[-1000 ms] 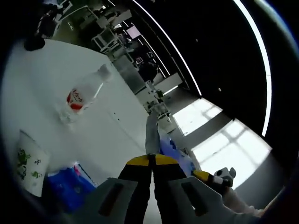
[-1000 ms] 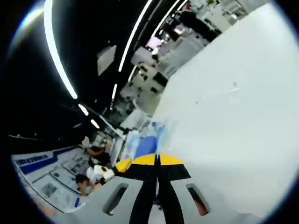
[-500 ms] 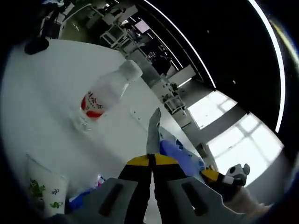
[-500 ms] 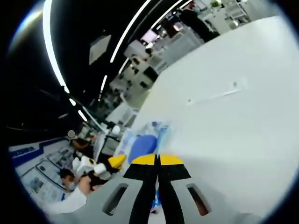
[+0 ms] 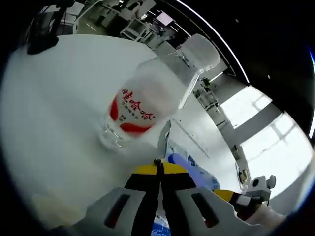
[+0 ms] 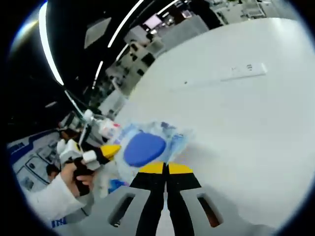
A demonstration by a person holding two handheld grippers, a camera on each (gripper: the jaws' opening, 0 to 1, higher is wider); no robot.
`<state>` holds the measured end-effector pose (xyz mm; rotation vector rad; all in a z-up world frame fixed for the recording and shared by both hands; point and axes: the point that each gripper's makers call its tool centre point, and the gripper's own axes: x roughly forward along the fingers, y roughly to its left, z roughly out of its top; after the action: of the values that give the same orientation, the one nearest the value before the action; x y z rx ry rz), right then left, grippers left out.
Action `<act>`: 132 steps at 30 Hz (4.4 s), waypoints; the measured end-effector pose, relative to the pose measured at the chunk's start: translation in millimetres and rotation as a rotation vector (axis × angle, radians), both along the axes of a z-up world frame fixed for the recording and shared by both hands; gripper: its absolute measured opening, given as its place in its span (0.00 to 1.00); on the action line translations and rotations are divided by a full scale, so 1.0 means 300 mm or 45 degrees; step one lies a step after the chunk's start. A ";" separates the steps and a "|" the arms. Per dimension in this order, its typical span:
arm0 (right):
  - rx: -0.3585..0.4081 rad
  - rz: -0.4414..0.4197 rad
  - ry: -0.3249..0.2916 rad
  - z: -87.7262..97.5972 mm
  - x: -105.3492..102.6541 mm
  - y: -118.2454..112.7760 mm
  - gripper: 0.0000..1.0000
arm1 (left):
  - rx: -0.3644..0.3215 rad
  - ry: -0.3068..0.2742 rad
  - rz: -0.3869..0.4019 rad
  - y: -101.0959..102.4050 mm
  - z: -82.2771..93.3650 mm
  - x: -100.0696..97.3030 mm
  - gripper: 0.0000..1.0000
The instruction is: Arrange the tabletop items into an orderly group along one side of the table until the central work area is clear of visible clutter.
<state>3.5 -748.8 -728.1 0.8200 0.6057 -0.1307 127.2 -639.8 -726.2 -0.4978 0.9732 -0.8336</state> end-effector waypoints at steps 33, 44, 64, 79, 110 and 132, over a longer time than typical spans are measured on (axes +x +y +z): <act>-0.088 0.032 0.052 -0.152 -0.006 0.030 0.00 | 0.264 -0.067 -0.006 0.048 -0.138 0.005 0.00; -0.148 0.037 0.056 -0.149 -0.009 0.029 0.00 | 0.334 -0.165 -0.043 0.040 -0.141 0.000 0.00; -0.549 0.182 -0.010 -0.049 0.010 0.021 0.19 | 0.358 -0.238 -0.069 0.041 -0.138 -0.004 0.00; -0.621 0.046 -0.229 0.208 -0.263 -0.058 0.47 | 0.336 -0.267 -0.102 0.038 -0.131 -0.001 0.00; -0.434 -0.456 -0.361 0.367 -0.780 -0.091 0.62 | 0.175 -0.585 -0.288 0.102 0.230 -0.219 0.83; -0.409 -0.359 -0.300 0.360 -0.859 0.023 0.66 | 0.305 -0.687 -0.354 0.384 0.230 -0.379 0.91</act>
<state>-254.1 -741.8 -620.2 0.5930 0.2352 -0.3740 13.6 -524.5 -657.3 0.0783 0.6315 -1.0158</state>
